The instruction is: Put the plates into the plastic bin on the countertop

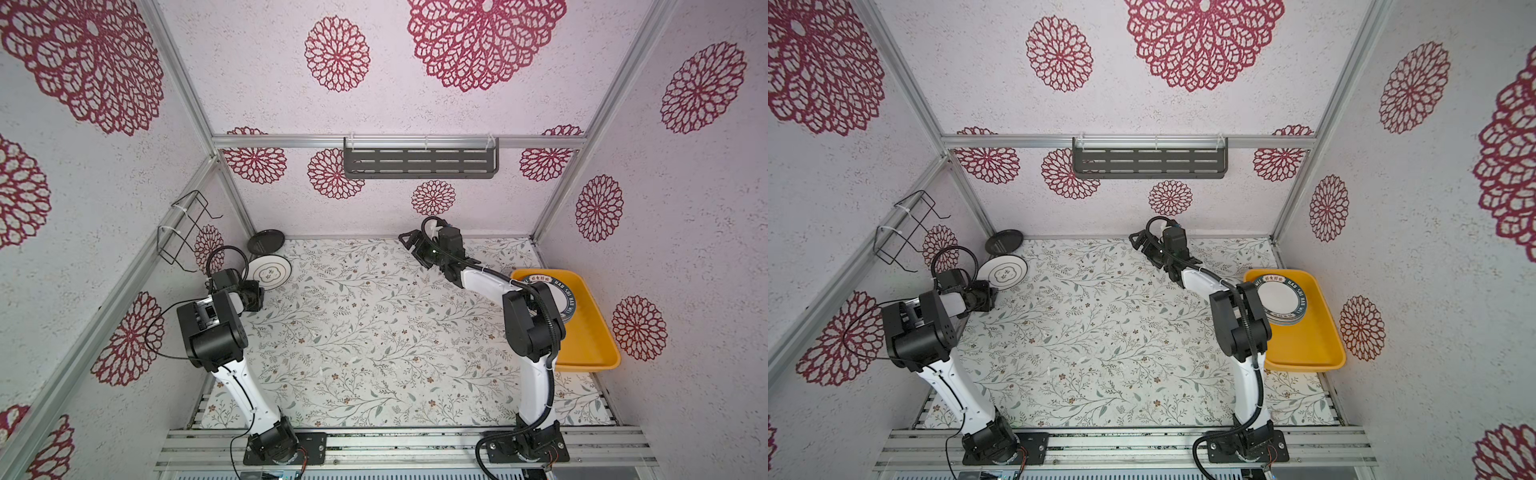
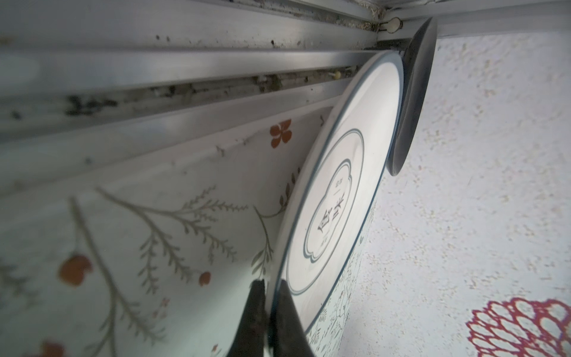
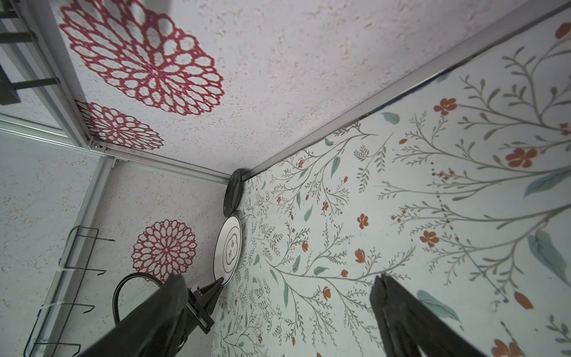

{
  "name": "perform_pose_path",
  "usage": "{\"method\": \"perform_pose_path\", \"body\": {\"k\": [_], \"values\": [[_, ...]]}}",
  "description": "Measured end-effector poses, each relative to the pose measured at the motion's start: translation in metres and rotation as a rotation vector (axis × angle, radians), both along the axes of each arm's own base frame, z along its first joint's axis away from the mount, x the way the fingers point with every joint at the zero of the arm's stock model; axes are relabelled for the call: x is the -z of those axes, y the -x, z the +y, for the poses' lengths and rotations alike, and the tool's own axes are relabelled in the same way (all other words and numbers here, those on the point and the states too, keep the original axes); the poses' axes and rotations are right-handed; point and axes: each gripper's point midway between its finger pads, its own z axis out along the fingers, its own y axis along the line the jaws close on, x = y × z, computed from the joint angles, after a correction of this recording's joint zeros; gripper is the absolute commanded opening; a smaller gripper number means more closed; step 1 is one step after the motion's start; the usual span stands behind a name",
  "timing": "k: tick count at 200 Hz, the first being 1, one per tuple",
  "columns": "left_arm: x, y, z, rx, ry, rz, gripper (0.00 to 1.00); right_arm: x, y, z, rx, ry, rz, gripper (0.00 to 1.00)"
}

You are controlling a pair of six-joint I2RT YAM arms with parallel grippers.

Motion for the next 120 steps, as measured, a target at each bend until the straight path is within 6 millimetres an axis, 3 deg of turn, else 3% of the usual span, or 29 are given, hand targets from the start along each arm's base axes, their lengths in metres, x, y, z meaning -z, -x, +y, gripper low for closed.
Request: {"method": "perform_pose_path", "body": {"k": [23,68,94,120], "values": [[-0.006,0.004,-0.014,0.023,0.004,0.000,0.00,0.005,0.012,-0.006,0.004,0.000,0.021,0.97],[-0.024,0.021,-0.054,0.089,0.018,0.014,0.00,-0.017,0.035,-0.017,0.009,-0.015,-0.017,0.97],[-0.042,0.024,-0.087,0.165,0.016,-0.010,0.00,-0.028,0.045,-0.022,0.016,-0.021,-0.037,0.97],[-0.064,0.027,-0.128,0.266,0.015,-0.053,0.00,-0.025,0.057,-0.024,0.019,-0.012,-0.023,0.97]]}}
